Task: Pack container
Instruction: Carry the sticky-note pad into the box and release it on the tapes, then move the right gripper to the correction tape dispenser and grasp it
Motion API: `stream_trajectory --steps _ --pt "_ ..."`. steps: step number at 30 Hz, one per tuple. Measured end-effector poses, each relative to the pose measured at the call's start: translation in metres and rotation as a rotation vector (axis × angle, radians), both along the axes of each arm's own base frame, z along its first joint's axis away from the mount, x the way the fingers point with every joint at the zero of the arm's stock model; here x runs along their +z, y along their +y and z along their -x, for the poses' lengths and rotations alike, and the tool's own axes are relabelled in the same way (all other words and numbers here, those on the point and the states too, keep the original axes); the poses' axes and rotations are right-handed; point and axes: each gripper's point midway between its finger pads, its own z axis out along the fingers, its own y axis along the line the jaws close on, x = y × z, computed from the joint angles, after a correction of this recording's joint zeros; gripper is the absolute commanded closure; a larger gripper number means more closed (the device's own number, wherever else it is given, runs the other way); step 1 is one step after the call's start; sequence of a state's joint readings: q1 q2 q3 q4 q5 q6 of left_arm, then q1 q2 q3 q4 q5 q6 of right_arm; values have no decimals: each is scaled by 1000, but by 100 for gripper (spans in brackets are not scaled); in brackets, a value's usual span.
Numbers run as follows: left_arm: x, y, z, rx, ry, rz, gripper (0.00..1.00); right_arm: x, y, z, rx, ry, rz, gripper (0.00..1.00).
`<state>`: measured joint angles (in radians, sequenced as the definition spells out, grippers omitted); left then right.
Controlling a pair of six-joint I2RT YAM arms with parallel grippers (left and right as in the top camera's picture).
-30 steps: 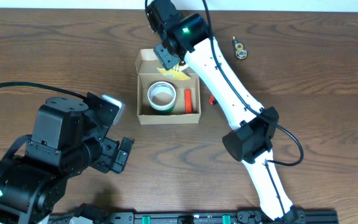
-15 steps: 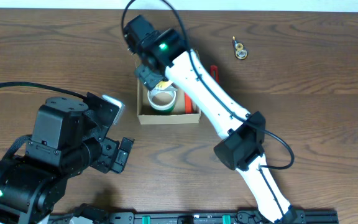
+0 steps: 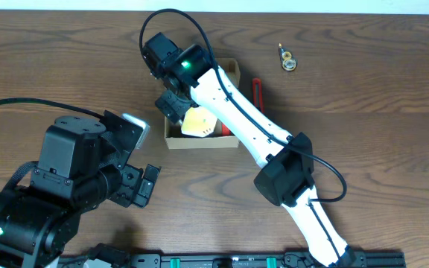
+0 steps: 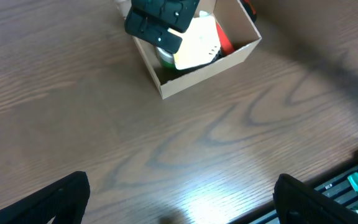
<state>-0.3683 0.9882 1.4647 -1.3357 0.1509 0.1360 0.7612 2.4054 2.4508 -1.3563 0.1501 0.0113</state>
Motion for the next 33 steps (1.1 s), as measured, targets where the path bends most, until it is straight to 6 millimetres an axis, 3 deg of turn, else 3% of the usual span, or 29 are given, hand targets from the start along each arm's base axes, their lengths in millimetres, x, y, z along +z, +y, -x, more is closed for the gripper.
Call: stream_trajectory --steps 8,12,17,20,22,27,33 --pt "0 0 0 0 0 0 5 1 -9 4 2 19 25 1" --pt "0 0 0 0 0 0 5 26 -25 -5 -34 -11 -5 1" --pt "0 0 0 0 0 0 5 91 -87 -35 -162 -112 -86 1" --pt "0 0 0 0 0 0 5 122 -146 -62 -290 -180 -125 1" --pt "0 0 0 0 0 0 5 129 -182 -80 -370 -208 -138 1" --pt "0 0 0 0 0 0 5 113 -247 -119 -484 -234 -138 1" --pt "0 0 0 0 -1 0 5 63 -269 -157 -492 -205 -146 1"
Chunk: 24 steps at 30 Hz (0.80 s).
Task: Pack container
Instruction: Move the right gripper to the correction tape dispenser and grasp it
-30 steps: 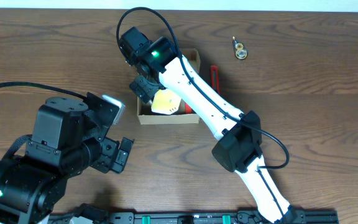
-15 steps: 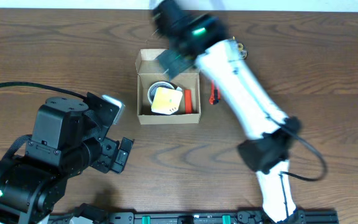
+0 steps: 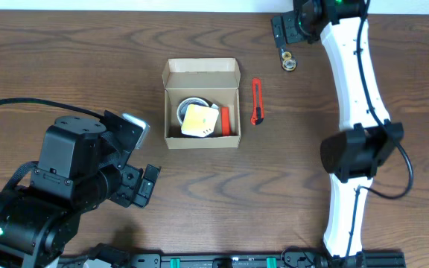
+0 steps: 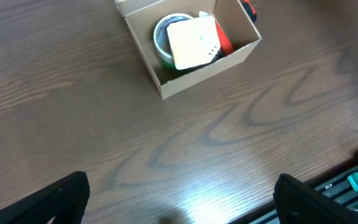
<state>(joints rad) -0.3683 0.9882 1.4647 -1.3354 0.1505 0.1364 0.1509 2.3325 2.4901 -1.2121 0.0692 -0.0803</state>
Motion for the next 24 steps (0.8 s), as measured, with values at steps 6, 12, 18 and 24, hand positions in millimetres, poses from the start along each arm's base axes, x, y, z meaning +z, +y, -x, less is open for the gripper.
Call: stream_trajectory --steps 6,12,18,24 --pt "0 0 0 0 0 0 5 -61 -5 -34 48 14 5 1" --pt "0 0 0 0 0 0 5 -118 -8 -46 84 66 -8 1" --pt "0 0 0 0 0 0 5 -150 -19 -45 93 114 -23 7" --pt "0 0 0 0 0 0 5 -155 -26 -46 91 123 -32 10"
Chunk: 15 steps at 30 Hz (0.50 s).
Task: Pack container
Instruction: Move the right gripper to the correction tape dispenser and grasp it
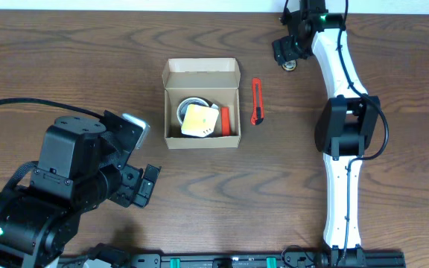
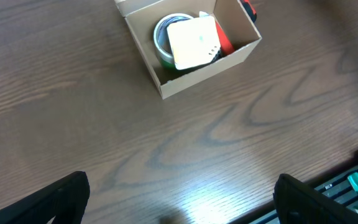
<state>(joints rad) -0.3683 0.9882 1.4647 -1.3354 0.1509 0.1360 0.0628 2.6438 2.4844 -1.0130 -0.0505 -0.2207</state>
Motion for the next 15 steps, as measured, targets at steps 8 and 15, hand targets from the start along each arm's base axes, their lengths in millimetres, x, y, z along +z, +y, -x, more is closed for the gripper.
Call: stream_trajectory --steps 8,15 --pt "0 0 0 0 0 0 5 -10 6 5 21 25 -32 16" --pt "0 0 0 0 0 0 5 -14 8 7 27 33 -46 20"
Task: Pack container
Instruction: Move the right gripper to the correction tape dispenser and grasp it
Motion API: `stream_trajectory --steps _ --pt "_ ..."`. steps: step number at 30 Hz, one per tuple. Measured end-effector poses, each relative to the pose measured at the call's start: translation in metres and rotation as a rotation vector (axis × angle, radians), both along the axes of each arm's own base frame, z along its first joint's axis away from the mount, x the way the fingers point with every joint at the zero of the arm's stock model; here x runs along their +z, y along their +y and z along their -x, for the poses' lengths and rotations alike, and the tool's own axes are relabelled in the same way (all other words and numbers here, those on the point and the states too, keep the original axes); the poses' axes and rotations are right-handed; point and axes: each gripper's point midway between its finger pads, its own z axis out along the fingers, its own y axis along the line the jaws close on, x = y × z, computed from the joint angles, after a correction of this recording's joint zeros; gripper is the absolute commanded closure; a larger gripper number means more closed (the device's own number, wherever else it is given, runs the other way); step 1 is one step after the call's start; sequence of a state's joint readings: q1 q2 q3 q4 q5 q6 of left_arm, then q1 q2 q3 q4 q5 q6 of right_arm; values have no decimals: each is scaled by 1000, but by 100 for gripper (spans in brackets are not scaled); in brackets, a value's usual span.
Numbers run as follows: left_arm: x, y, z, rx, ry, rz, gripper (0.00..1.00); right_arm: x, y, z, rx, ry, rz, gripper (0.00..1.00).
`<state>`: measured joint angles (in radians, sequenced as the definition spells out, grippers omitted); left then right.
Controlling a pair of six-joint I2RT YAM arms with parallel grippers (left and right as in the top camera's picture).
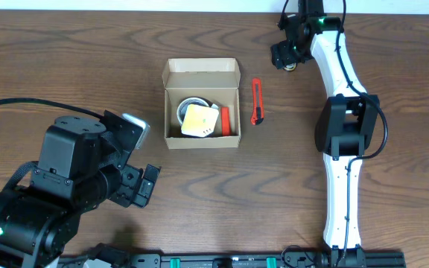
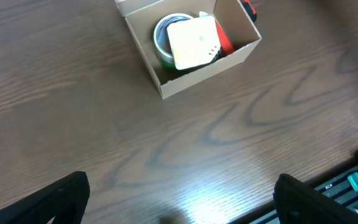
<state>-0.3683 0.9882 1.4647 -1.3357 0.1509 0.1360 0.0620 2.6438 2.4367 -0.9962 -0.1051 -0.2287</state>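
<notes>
An open cardboard box (image 1: 200,142) stands mid-table, seen also in the left wrist view (image 2: 204,74). Inside lie a tape roll (image 1: 188,106), a cream square piece (image 1: 199,120) on top of it, and a red item (image 1: 226,119). To the box's right a red utility knife (image 1: 257,100) rests on the table. At the far edge my right gripper (image 1: 283,56) hangs over a small brass part (image 1: 292,67), mostly covering it; its fingers seem apart. My left gripper (image 1: 149,184) stays open and empty near the front left, well short of the box.
Dark wooden table (image 1: 88,67) all round. A black rail with green clips (image 1: 222,262) runs along the front edge. The right arm's white links (image 1: 341,82) stretch from the front right up to the far edge.
My right gripper has shifted slightly down and left over the brass part, which shows less than before. The box, the knife and my left arm are unchanged.
First my right gripper was down in the box at the cream piece. Then it was at the far right edge near the brass part, the cream piece left lying on the tape roll. After that it hung over the brass part, and now sits closer on it.
</notes>
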Motion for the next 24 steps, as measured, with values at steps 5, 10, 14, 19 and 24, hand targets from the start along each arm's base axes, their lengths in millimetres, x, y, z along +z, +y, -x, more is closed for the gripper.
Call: stream_trajectory --steps 5,10,14,19,24 --pt "0 0 0 0 0 0 5 -8 0 3 3 14 1 24" --pt "0 0 0 0 0 0 5 -15 -1 7 4 31 5 34" --pt "0 0 0 0 0 0 4 -15 -1 6 7 27 9 48" --pt "0 0 0 0 0 0 5 -15 -4 6 2 26 25 57" --pt "0 0 0 0 0 0 5 -16 -5 6 -4 26 30 60"
